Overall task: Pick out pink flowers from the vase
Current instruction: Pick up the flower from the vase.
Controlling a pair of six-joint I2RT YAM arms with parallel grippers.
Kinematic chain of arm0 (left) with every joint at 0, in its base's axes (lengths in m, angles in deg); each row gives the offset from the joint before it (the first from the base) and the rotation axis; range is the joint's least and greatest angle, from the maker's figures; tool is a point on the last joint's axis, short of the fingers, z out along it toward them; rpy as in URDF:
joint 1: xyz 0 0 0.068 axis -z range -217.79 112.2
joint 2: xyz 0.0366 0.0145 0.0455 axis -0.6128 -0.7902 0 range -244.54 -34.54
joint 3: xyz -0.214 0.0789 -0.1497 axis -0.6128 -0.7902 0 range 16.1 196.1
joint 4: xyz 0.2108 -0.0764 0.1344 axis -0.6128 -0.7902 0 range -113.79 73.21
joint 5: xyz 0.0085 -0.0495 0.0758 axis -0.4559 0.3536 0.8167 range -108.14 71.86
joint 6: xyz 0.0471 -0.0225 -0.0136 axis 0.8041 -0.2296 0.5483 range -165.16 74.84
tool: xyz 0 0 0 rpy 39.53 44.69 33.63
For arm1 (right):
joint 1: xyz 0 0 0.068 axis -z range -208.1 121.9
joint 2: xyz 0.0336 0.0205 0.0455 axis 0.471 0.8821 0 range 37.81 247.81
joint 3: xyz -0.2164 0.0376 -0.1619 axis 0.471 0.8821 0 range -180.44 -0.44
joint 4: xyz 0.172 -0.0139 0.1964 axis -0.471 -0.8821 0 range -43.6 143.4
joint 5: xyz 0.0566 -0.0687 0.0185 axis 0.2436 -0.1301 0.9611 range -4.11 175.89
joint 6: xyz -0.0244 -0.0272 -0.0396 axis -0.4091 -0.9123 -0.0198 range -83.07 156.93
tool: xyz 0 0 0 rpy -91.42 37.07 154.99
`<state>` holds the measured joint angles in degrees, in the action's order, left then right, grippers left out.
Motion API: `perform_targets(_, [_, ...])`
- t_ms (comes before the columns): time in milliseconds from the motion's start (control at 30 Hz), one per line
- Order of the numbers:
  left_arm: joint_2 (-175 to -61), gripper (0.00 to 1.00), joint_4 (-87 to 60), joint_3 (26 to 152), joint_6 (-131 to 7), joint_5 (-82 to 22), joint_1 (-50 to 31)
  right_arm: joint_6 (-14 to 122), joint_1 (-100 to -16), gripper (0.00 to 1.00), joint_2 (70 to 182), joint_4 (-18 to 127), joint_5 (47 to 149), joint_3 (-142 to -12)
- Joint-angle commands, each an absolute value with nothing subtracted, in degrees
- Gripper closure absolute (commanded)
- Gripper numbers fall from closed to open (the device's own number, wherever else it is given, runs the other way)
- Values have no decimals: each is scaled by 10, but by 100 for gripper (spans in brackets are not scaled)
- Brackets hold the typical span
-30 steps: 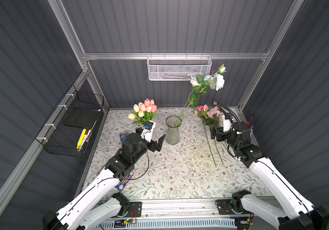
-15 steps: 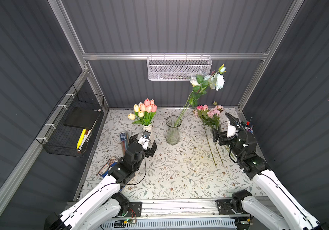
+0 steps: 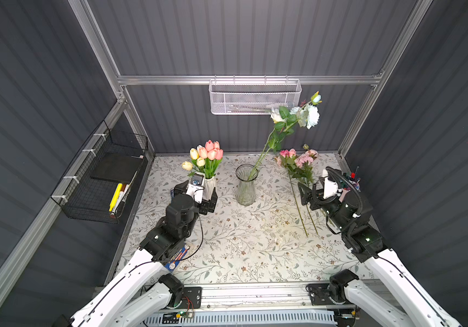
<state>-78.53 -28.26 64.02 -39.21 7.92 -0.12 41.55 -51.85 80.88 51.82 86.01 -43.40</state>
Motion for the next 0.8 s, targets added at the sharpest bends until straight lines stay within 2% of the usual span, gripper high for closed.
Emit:
perform_targets(0, [-744,1,-337,649,-422,13,-4,391,-576,12,820,529,958,-462])
perform_targets(167, [-704,1,-364,653,-472,-10,-4,372,-693,16,910,558,929,-513])
perform_targets(300, [-686,2,-372,645,-479,-19,-4,372,-756,18,1034,597,905,-581])
perform_targets(400, [-666,2,-353,625,-464,-39,-4,398,-761,23,1130,638,886,-618])
perform_targets(500, [-658,2,-348,611,-448,-44,-4,411,-761,26,1201,738,871,-629])
perform_targets(600, [-653,2,-347,592,-443,-41,-4,386,-759,28,1280,808,915,-663])
perform_targets(767, [-598,2,-318,540,-446,-34,-4,411,-748,43,1357,889,925,-701])
